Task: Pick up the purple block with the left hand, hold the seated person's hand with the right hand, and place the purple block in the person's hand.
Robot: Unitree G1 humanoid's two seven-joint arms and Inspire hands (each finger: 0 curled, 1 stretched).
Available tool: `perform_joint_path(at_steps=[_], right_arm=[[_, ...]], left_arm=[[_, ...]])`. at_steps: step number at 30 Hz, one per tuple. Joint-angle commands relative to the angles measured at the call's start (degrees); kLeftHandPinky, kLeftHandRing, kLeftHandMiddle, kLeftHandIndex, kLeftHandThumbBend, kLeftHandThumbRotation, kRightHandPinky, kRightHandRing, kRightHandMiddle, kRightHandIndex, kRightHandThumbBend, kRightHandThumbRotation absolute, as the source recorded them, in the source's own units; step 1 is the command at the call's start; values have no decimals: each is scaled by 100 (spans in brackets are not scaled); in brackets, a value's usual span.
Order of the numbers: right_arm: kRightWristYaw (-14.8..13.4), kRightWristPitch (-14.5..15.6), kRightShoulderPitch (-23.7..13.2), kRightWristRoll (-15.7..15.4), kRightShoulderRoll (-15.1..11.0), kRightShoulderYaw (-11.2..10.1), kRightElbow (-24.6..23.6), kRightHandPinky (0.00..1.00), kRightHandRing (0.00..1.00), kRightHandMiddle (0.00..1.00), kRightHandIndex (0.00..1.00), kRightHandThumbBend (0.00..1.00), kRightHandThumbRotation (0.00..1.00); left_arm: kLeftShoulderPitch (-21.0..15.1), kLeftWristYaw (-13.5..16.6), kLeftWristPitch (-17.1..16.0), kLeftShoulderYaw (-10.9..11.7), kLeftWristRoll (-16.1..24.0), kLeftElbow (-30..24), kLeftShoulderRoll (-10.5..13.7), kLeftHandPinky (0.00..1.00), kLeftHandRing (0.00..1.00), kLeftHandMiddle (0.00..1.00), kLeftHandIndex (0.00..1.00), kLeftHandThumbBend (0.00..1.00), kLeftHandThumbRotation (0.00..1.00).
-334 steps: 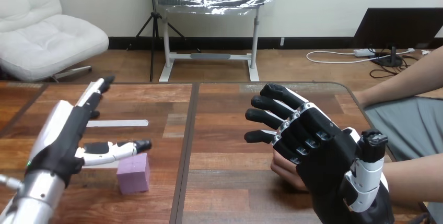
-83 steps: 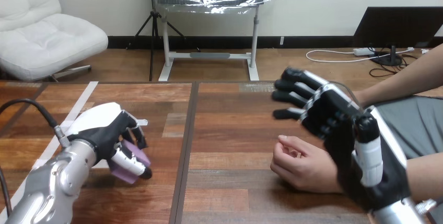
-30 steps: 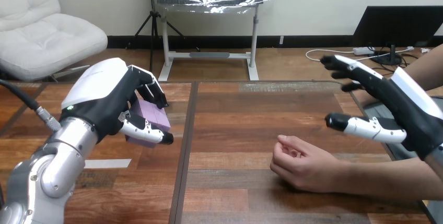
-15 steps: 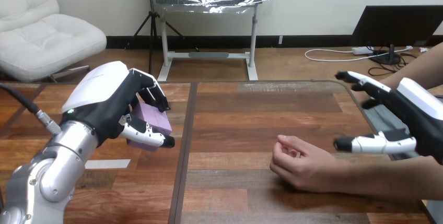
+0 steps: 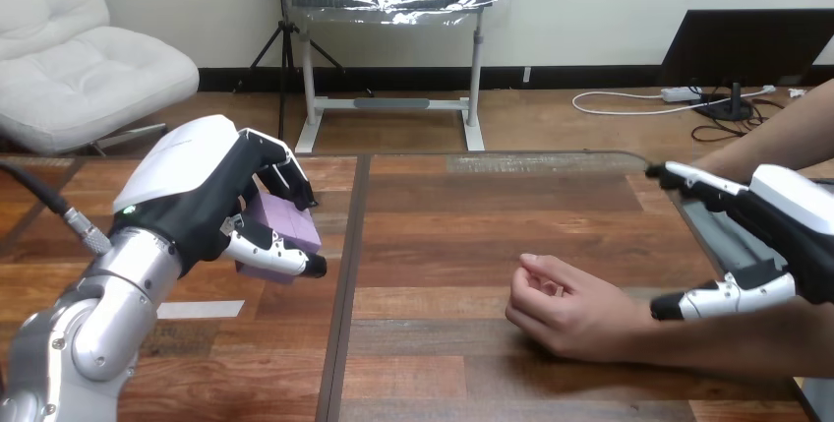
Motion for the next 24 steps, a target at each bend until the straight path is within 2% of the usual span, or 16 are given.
perform_joint_path(at_steps=[1, 8, 14, 24], right_arm=[[-92, -119, -498, -68, -245, 134, 69, 91, 91, 91, 93, 100, 46], [-55, -41, -476, -189, -364, 227, 91, 93, 91, 91, 93, 100, 43], [-18, 81, -475, -290, -445, 322, 103, 93, 91, 91, 93, 100, 44], [136, 220, -463, -500, -566, 543, 87, 93, 91, 92, 93, 100, 38]], left_arm=[[-240, 62, -82, 183, -47, -219, -13, 35, 41, 46, 43, 70, 0], [-259, -18, 39, 169, -58, -262, -4, 36, 42, 47, 44, 70, 0], [-267, -22, 25, 178, -81, -254, -8, 37, 42, 47, 44, 71, 0], [-275, -5, 7, 177, -92, -247, -24, 36, 41, 46, 44, 72, 0]])
